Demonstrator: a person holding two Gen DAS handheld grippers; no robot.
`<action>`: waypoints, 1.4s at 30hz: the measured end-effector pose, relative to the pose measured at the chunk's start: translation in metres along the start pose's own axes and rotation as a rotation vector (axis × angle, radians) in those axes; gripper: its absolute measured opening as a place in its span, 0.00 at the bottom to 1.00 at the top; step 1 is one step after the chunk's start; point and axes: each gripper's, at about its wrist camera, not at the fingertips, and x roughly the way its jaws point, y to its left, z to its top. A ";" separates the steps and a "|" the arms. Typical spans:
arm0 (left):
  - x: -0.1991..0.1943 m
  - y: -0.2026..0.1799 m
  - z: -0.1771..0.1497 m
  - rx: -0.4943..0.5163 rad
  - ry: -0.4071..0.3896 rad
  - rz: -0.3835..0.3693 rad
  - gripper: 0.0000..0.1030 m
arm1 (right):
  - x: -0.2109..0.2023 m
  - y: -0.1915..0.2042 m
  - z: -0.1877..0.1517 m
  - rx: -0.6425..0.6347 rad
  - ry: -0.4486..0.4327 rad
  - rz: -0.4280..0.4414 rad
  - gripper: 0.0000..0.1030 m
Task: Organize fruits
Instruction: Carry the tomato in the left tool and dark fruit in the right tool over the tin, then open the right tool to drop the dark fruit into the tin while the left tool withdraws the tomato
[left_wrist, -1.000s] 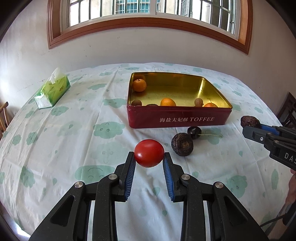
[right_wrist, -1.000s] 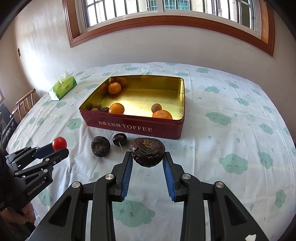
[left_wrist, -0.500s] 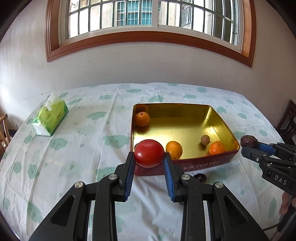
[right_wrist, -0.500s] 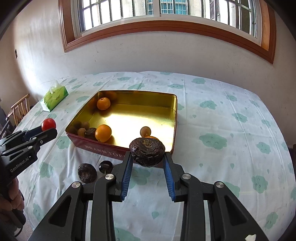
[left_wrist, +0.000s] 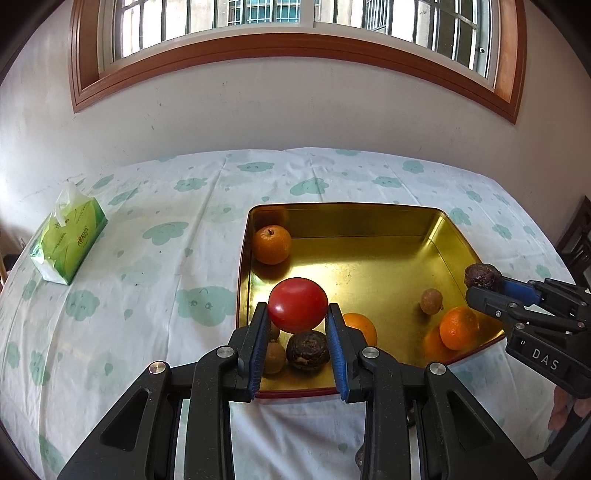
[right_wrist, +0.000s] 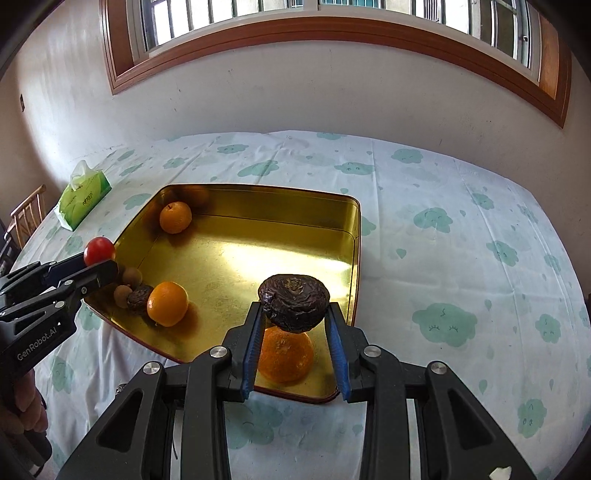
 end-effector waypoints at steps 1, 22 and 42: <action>0.003 0.000 0.001 0.001 0.003 0.000 0.30 | 0.004 -0.001 0.001 0.003 0.003 0.000 0.30; 0.034 -0.004 -0.006 0.014 0.071 0.015 0.31 | 0.024 0.000 0.004 0.008 0.029 0.023 0.31; -0.030 0.002 -0.035 -0.028 -0.003 0.010 0.31 | -0.045 0.006 -0.051 0.006 -0.025 0.011 0.37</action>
